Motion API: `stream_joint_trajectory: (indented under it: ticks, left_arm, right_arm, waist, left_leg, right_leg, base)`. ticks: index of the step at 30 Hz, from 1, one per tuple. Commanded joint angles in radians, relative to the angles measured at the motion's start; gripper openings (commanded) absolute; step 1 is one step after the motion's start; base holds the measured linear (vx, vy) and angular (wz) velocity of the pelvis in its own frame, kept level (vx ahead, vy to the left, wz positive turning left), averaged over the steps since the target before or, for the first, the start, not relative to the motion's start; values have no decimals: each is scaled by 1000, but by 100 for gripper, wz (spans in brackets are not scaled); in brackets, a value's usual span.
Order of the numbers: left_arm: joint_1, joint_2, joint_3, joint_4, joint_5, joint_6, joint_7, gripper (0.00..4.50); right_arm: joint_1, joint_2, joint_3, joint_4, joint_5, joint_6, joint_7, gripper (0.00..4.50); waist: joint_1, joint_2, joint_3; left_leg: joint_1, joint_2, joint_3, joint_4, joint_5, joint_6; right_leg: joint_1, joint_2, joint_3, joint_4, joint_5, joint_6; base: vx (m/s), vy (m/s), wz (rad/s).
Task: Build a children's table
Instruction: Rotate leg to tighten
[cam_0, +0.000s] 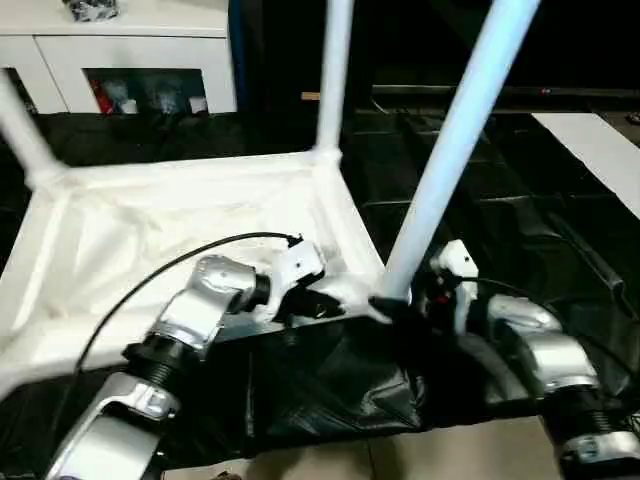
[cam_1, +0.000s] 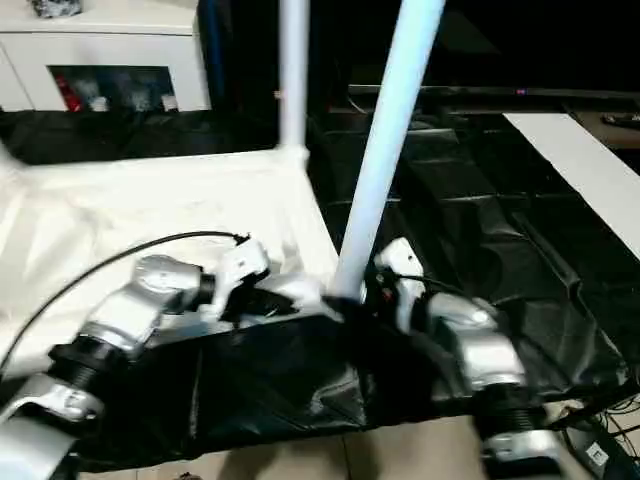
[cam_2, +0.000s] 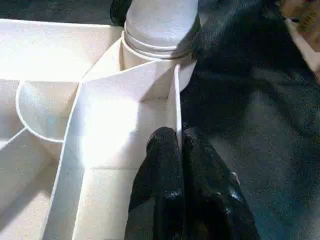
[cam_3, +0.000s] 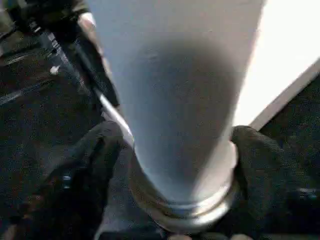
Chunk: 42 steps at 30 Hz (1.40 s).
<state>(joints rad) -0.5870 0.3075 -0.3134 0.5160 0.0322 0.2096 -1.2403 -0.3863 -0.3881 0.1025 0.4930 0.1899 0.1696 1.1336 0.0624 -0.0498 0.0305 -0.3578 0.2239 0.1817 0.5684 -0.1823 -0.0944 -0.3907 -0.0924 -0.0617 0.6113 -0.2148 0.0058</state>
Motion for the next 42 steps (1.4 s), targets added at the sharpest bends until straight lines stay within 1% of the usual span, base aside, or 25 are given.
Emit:
stream_joint_trajectory:
  ticks: [1,7,9,17,18,19,21,22,24,25,26,27,28,29,30,31,32,33,34,35,36,38,39,40,42]
  left_arm:
    - [-19,-9,-21,-20,-28,-30,-36,0]
    - [-43,17,-25,9,-29,-63,-89,0]
    - [-45,20,-27,13,-31,-68,-93,0]
    - [-32,19,-14,9,-39,-64,-92,0]
    - [-26,14,-13,3,-39,-58,-79,0]
    - [-21,8,-11,-1,-38,-52,-65,0]
    - [-16,0,-8,-6,-38,-43,-50,0]
    - [-10,-33,-1,-8,-25,-24,25,0]
    - [-10,-64,5,-4,-17,-9,82,0]
    - [-10,-64,5,-4,-17,-9,82,0]
    - [-12,-95,11,3,-11,7,133,0]
    - [-15,-125,14,11,-7,18,173,0]
    - [-21,-166,19,26,-1,33,232,0]
    - [-21,-166,19,26,-1,33,232,0]
    - [-26,-197,19,38,4,39,269,0]
    - [-26,-197,19,38,4,39,269,0]
    - [-31,-228,13,52,19,43,314,0]
    - [-33,-237,9,57,24,43,328,0]
    - [-36,-254,3,65,33,44,350,0]
    - [-38,-271,-7,75,51,44,382,0]
    - [-36,-283,-22,78,70,46,410,0]
    - [-32,-284,-24,74,75,50,417,0]
    - [-29,-285,-24,71,78,52,421,0]
    - [-25,-277,-21,63,76,54,412,0]
    - [-20,-263,-14,53,78,54,402,0]
  right_arm:
    - [-3,-6,63,-8,-2,24,86,340]
    - [-35,-10,98,15,-18,15,139,291]
    - [-39,-8,103,18,-17,15,143,274]
    - [-20,8,103,8,-8,26,143,264]
    - [-7,14,93,-1,0,32,129,264]
    - [3,20,84,-8,6,35,115,264]
    - [15,26,73,-15,13,38,98,264]
    - [40,61,33,-14,20,35,3,264]
    - [48,91,11,-3,15,26,-74,263]
    - [48,91,11,-3,15,26,-74,263]
    - [50,119,-6,13,5,15,-145,263]
    - [48,148,-22,31,-3,5,-215,263]
    - [41,191,-45,58,-5,-3,-302,263]
    - [41,191,-45,58,-5,-3,-302,262]
    - [34,227,-63,79,-6,-10,-370,262]
    - [34,227,-63,79,-6,-10,-370,262]
    - [23,270,-75,99,-7,-18,-438,262]
    - [17,288,-79,107,-8,-21,-466,262]
    - [8,319,-86,119,-11,-26,-512,262]
    - [-8,362,-92,135,-17,-37,-577,262]
    - [-24,412,-97,145,-32,-47,-648,262]
    - [-26,422,-88,143,-46,-54,-660,262]
    - [-26,426,-81,142,-56,-59,-666,262]
    - [-22,424,-76,133,-59,-76,-657,297]
    - [-19,417,-81,130,-63,-105,-655,334]
  waist:
    - [-2,-3,-48]
    - [0,-4,-50]
    - [0,-3,-50]
    - [4,-4,-51]
    - [4,-2,-51]
    - [4,-3,-51]
    - [7,-2,-50]
    - [5,-4,-49]
    - [3,-5,-44]
    - [1,-4,-41]
    - [1,-4,-41]
    - [-2,-6,-40]
    - [-2,-3,-40]
    - [-5,-4,-39]
    - [-6,-8,-39]
    - [-8,-10,-38]
    - [-8,-10,-39]
    - [-9,-5,-39]
    - [-11,-4,-40]
    - [-12,-3,-39]
    - [-17,1,-40]
    - [-20,3,-40]
    - [-22,2,-42]
    - [-22,2,-41]
    - [-22,2,-40]
  left_leg:
    - [6,10,8,-54,-135,89]
    - [6,10,8,-50,-108,89]
    - [6,11,9,-50,-112,85]
    - [6,10,8,-49,-106,83]
    - [6,10,8,-49,-107,83]
    - [6,10,9,-48,-104,84]
    - [7,11,8,-49,-104,83]
    - [8,12,8,-52,-117,77]
    - [8,10,6,-56,-162,59]
    - [11,12,6,-61,-196,43]
    - [13,12,5,-61,-212,35]
    - [15,12,3,-63,-237,16]
    - [13,12,3,-64,-240,13]
    - [13,12,3,-65,-241,8]
    - [12,10,0,-67,-252,2]
    - [8,7,0,-68,-251,3]
    - [8,7,-1,-67,-249,5]
    - [9,7,0,-67,-244,7]
    - [8,6,0,-67,-245,8]
    - [8,7,-1,-69,-247,6]
    - [8,6,-2,-71,-247,-5]
    - [9,6,-3,-71,-259,-7]
    - [7,6,-2,-70,-257,-1]
    - [6,5,-2,-71,-255,2]
    - [5,5,-1,-71,-262,10]
  right_leg:
    - [47,-37,37,-61,-17,-262]
    - [48,-37,36,-53,25,-274]
    - [48,-37,36,-53,19,-278]
    - [51,-38,36,-50,35,-283]
    - [50,-37,36,-50,34,-283]
    - [51,-38,37,-49,41,-284]
    - [50,-38,37,-50,44,-283]
    - [49,-39,37,-52,26,-280]
    - [48,-41,36,-62,-59,-264]
    - [45,-43,37,-69,-129,-247]
    - [44,-43,37,-73,-159,-239]
    - [41,-44,38,-79,-219,-217]
    - [40,-44,38,-80,-229,-210]
    - [38,-44,39,-82,-237,-203]
    - [40,-45,36,-86,-273,-187]
    - [38,-42,37,-88,-296,-169]
    - [39,-42,38,-89,-302,-163]
    - [35,-43,40,-90,-292,-161]
    - [35,-41,40,-90,-288,-158]
    - [33,-41,40,-91,-290,-157]
    - [32,-40,40,-90,-281,-156]
    - [33,-39,40,-91,-275,-156]
    - [34,-37,40,-89,-253,-158]
    - [35,-37,40,-89,-244,-159]
    - [34,-38,40,-90,-246,-160]
  base:
    - [0,0,0]
    - [0,0,0]
    - [0,0,0]
    - [0,0,0]
    - [0,0,0]
    - [0,0,0]
    - [0,0,0]
    - [0,0,0]
    - [0,0,0]
    - [0,0,0]
    - [0,0,0]
    - [0,0,0]
    - [0,0,0]
    - [0,0,0]
    - [0,0,0]
    - [0,0,0]
    - [0,0,0]
    - [0,0,0]
    - [0,0,0]
    - [0,0,0]
    - [0,0,0]
    - [0,0,0]
    - [0,0,0]
    - [0,0,0]
    - [0,0,0]
